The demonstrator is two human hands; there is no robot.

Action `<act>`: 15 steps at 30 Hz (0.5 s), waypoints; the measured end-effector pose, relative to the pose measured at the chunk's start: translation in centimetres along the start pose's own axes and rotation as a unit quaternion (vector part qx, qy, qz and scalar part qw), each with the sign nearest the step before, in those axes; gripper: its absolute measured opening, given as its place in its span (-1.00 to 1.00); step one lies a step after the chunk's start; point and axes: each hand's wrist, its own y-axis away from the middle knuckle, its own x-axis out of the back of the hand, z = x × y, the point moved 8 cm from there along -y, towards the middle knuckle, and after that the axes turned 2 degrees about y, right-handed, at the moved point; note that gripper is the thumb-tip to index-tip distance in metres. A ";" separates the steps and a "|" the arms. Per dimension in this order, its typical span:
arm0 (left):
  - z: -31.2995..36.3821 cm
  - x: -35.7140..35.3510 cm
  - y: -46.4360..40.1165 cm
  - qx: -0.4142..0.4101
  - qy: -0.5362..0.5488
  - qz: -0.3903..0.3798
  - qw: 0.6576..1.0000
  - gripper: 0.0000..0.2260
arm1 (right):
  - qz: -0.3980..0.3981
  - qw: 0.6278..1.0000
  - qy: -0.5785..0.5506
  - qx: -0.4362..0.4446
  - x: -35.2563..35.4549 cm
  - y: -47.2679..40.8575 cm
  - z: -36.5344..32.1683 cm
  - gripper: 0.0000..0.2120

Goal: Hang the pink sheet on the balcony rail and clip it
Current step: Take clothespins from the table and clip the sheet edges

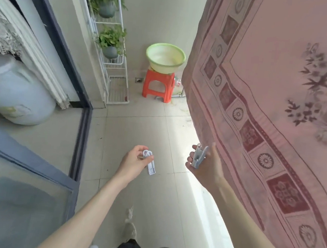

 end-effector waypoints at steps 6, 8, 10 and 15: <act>7.3 1.8 -11.3 -0.029 0.020 -0.006 0.999 -0.90 | 0.026 0.975 0.208 0.070 -6.5 -8.5 -5.2 -0.79; 8.2 2.0 -15.3 -0.002 0.051 -0.013 0.999 -0.91 | 0.033 0.966 0.247 0.072 -7.7 -11.5 -6.7 -0.83; 9.3 1.7 -19.8 0.023 0.103 -0.008 0.994 -0.90 | 0.030 0.956 0.281 0.078 -8.6 -15.0 -8.6 -0.86; 15.3 0.6 -31.7 0.045 0.187 0.004 0.981 -0.86 | 0.013 0.936 0.339 0.094 -11.9 -25.3 -16.1 -0.87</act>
